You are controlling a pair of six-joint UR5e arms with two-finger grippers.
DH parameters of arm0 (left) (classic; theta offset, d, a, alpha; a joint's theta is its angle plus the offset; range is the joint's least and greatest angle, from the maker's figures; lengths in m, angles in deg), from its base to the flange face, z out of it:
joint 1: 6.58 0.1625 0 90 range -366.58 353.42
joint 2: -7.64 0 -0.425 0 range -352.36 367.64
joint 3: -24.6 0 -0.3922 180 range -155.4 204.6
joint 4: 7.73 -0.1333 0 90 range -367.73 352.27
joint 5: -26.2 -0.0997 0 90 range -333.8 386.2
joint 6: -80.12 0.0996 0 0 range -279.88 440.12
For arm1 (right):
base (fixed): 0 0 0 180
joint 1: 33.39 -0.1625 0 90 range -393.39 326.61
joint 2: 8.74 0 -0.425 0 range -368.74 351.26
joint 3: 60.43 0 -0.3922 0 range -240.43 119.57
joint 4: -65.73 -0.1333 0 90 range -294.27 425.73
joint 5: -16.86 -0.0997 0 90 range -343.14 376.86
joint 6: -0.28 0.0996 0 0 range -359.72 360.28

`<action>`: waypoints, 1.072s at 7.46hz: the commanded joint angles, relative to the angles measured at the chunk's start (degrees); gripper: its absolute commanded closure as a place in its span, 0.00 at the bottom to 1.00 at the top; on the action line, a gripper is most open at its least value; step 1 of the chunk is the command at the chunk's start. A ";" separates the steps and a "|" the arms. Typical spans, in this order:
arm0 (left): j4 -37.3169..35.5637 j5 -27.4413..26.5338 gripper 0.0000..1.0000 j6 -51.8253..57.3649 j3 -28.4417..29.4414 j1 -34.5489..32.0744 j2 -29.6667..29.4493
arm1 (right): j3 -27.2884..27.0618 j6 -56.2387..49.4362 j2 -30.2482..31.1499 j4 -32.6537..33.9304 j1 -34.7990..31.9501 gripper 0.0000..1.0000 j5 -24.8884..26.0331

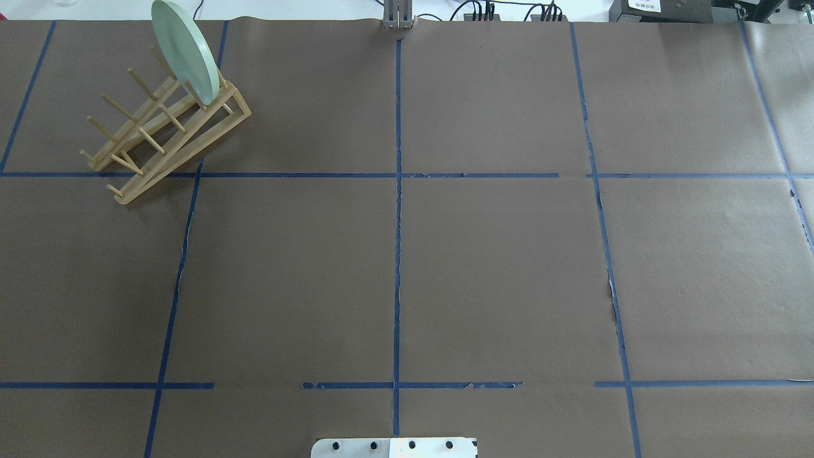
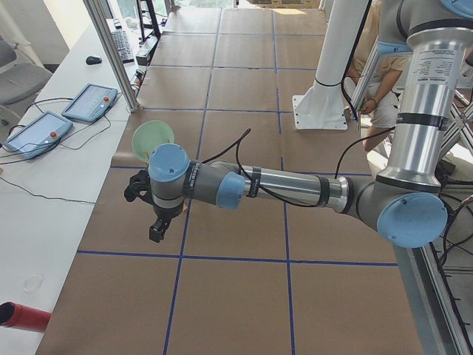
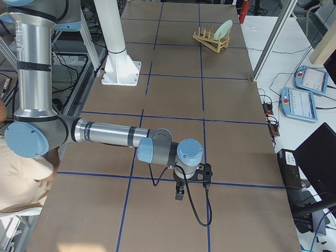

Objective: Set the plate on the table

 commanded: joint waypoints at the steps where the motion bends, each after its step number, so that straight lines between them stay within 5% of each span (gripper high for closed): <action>1: 11.99 6.77 0.00 -19.55 1.08 0.26 -1.68 | 0.06 0.00 0.00 0.00 0.00 0.00 0.00; 3: 20.64 5.81 0.00 -36.09 0.47 6.73 -4.30 | 0.06 0.00 0.00 0.00 0.00 0.00 0.00; 5: 24.00 0.28 0.00 -56.61 0.38 13.85 -9.21 | -0.03 0.00 0.00 0.00 0.00 0.00 0.00; 7: 26.46 0.27 0.00 -76.93 0.30 18.08 -13.36 | -0.03 0.00 0.00 0.00 0.00 0.00 0.00; 8: 34.66 -0.52 0.00 -87.30 2.03 18.37 -13.81 | 0.06 0.00 0.00 0.00 0.00 0.00 0.00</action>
